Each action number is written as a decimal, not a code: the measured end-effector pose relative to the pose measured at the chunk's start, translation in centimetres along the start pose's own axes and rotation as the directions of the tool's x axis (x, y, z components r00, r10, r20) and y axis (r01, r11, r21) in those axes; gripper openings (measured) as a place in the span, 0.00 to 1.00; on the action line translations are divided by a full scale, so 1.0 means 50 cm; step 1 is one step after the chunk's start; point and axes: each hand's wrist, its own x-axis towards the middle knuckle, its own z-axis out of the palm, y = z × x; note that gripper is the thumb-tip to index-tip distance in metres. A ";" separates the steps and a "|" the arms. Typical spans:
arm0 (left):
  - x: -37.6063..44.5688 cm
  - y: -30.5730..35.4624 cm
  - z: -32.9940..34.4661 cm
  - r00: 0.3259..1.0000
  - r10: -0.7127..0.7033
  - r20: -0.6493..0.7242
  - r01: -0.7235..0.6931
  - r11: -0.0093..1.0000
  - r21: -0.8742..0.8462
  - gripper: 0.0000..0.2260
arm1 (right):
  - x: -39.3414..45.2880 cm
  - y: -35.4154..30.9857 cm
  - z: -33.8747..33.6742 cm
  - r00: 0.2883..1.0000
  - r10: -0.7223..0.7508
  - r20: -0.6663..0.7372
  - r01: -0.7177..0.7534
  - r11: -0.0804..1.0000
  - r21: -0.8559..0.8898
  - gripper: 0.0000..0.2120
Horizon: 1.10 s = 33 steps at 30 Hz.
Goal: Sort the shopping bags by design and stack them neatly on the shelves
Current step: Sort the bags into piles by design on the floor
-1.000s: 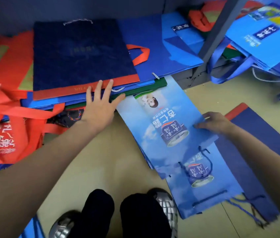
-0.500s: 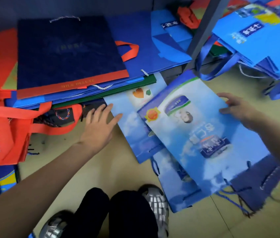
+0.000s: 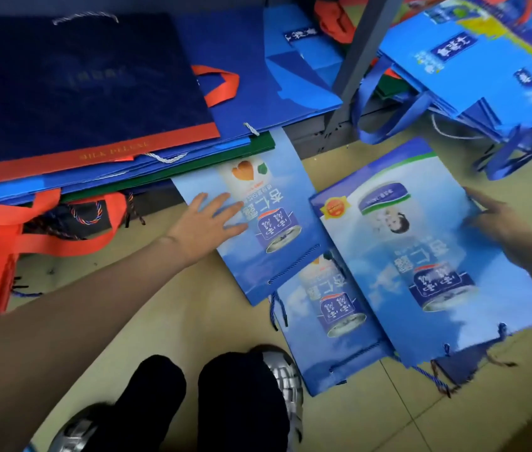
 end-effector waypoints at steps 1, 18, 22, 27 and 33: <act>-0.001 0.002 -0.003 1.000 0.010 0.026 -0.010 1.000 0.011 0.31 | -0.002 0.016 -0.008 0.999 0.023 -0.027 -0.023 1.000 -0.007 0.31; -0.059 0.037 0.070 0.756 -0.618 -0.217 0.141 0.477 -0.868 0.19 | 0.032 0.095 0.068 0.990 0.097 -0.106 -0.102 0.994 -0.046 0.35; -0.035 0.022 0.019 0.602 -0.793 0.098 0.066 -0.073 -0.995 0.15 | -0.004 0.020 0.074 0.991 0.040 -0.127 -0.039 0.999 0.013 0.31; -0.098 -0.012 0.056 0.620 -0.784 0.039 0.261 0.158 -0.952 0.17 | -0.010 -0.004 0.127 0.999 -0.035 0.005 0.035 0.999 -0.018 0.32; -0.155 -0.014 0.082 0.644 -0.764 0.044 0.331 0.225 -0.916 0.21 | -0.046 -0.060 0.279 0.991 -0.049 0.127 0.093 0.924 -0.371 0.29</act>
